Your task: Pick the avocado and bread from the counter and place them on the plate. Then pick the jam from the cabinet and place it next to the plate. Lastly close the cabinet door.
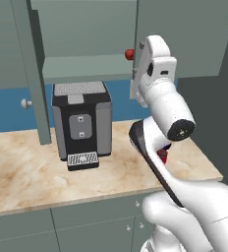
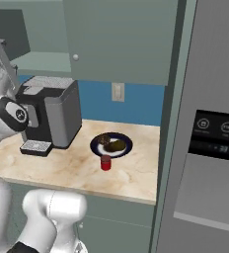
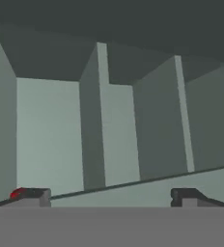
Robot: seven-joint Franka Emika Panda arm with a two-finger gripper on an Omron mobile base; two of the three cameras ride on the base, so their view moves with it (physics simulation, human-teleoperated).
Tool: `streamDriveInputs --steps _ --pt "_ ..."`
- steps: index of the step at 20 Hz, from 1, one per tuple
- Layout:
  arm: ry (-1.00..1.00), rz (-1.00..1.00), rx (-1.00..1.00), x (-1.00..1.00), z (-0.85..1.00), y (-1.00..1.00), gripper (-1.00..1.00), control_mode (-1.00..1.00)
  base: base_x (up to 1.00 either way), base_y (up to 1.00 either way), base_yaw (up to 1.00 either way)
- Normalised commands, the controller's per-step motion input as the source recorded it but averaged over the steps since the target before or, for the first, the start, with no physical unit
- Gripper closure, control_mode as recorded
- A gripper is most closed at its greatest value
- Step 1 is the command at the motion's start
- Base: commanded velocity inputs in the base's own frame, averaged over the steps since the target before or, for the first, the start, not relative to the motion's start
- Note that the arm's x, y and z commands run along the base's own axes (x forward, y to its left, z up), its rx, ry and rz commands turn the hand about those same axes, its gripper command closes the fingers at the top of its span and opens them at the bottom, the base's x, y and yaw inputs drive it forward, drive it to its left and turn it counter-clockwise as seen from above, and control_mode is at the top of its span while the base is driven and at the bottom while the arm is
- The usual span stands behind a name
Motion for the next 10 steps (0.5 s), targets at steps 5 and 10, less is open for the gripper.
streamDriveInputs --steps 5,10 --pt "0.08 -0.14 -0.04 -0.61 0.10 -0.01 -1.00 -1.00 0.00 0.00 0.00" --pt "0.00 -0.01 0.00 -0.59 0.00 -0.31 -1.00 -1.00 0.00 0.00 0.00"
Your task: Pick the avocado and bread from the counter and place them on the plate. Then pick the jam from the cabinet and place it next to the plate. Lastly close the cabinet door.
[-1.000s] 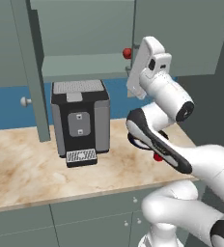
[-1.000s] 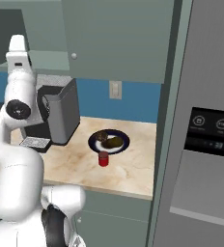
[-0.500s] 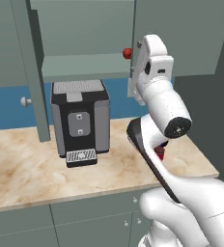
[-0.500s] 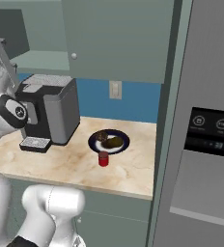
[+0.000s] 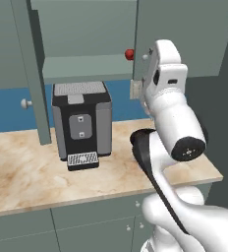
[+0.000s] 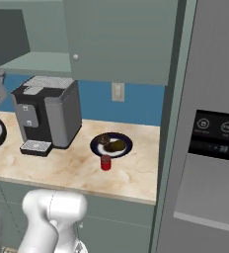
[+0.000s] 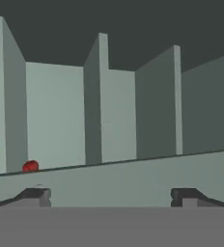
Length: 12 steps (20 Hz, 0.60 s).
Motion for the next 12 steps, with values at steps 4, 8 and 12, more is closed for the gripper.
streamDriveInputs --steps 4,8,12 --pt "0.00 -0.02 0.00 -0.67 0.00 -0.31 -1.00 -1.00 0.00 0.00 0.00" --pt "0.00 -0.20 0.00 -0.62 -0.01 0.00 -1.00 -1.00 0.00 0.00 0.00" --pt "0.00 -0.25 0.00 -0.61 0.00 0.00 -1.00 -1.00 0.00 0.00 0.00"
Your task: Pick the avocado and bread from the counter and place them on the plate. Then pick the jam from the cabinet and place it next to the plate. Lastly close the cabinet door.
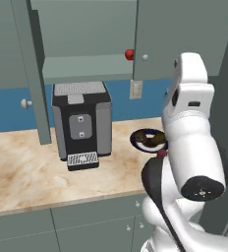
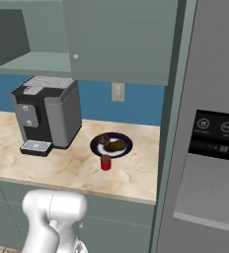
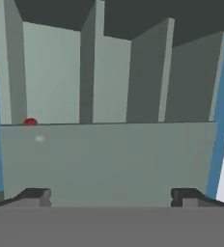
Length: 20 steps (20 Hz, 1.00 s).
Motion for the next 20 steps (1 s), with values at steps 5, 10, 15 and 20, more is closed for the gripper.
streamDriveInputs --steps 5,10,15,20 --pt "0.00 -0.25 0.00 -0.60 0.00 0.00 -1.00 -1.00 0.00 0.00 0.00" --pt "0.00 -0.26 0.00 -0.59 -0.07 0.00 -1.00 -1.00 0.00 0.00 0.00" --pt "0.00 -0.26 0.00 -0.48 -0.24 0.09 -1.00 -1.00 0.00 0.00 0.00" --pt "0.00 -0.24 0.00 -0.37 -0.33 0.21 -1.00 -1.00 0.00 0.00 0.00"
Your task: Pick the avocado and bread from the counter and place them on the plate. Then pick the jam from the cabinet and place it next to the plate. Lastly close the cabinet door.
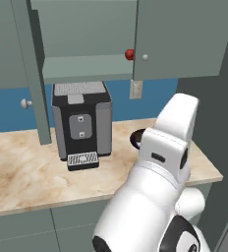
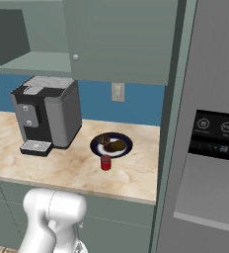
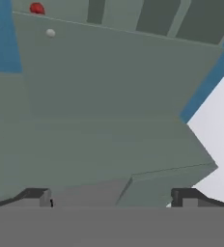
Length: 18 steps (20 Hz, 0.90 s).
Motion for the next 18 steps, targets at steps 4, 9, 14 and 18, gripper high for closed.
streamDriveInputs --steps 4,9,14,18 --pt "0.00 -0.22 0.00 -0.17 -0.36 0.38 -1.00 -1.00 0.00 0.00 0.00" --pt "0.01 -0.18 -0.01 -0.01 -0.29 0.54 -1.00 -1.00 0.00 0.00 0.00" --pt "0.02 -0.12 -0.02 -0.01 -0.10 0.76 -1.00 -1.00 0.00 0.00 0.00" --pt "0.13 -0.13 0.00 0.00 -0.05 0.87 -1.00 -1.00 0.00 0.00 0.00"
